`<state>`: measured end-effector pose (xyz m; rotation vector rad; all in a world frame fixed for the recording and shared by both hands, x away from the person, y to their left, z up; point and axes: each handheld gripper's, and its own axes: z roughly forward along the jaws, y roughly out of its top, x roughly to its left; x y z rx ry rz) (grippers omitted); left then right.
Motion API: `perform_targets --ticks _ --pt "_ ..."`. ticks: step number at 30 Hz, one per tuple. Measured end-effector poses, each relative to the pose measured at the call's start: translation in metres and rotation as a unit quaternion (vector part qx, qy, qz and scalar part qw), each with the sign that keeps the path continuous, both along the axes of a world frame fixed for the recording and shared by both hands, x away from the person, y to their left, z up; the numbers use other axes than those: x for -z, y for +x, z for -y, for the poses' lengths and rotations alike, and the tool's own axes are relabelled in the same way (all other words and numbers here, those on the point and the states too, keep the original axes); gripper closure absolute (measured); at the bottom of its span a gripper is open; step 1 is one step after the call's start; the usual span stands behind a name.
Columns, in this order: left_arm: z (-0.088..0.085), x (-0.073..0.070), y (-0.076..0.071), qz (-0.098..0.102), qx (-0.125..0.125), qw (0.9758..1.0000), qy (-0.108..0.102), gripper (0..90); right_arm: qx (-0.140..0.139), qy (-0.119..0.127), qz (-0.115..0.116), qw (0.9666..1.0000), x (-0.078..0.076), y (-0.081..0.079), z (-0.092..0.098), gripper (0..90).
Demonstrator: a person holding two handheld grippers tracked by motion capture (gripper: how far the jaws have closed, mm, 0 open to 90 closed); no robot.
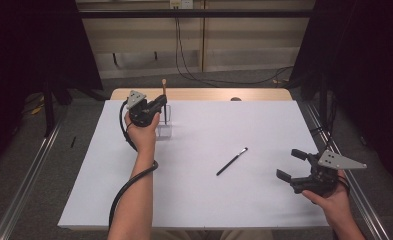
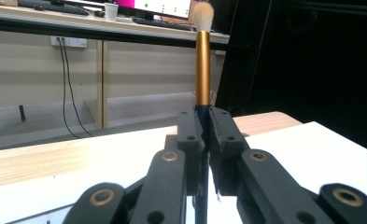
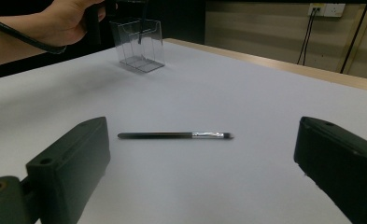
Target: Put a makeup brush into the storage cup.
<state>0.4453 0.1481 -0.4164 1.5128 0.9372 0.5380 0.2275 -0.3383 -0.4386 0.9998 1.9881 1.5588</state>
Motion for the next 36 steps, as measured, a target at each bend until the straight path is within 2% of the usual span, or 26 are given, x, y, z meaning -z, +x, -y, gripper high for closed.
perform_targets --ticks 18,25,27,31,36 --pt "0.0 0.005 -0.004 -0.004 0.003 1.0 0.0 84.0 -0.002 0.0 0.002 1.0 0.0 0.0 -0.001 3.2" --pt "0.001 0.005 -0.006 -0.011 0.004 0.9999 -0.008 82.9 -0.004 -0.002 0.001 1.0 0.0 0.0 -0.001 3.2" --pt "0.0 0.004 -0.007 -0.019 0.009 0.9995 -0.023 79.9 -0.004 -0.002 0.002 1.0 -0.001 0.0 -0.002 3.1" --pt "0.0 0.001 -0.01 -0.017 0.022 0.9995 -0.014 71.9 -0.004 -0.001 0.001 1.0 0.0 0.0 -0.002 3.2" --pt "-0.002 -0.002 -0.015 -0.007 0.021 0.9994 -0.027 62.7 -0.004 -0.002 0.003 1.0 -0.001 0.0 -0.002 3.1"
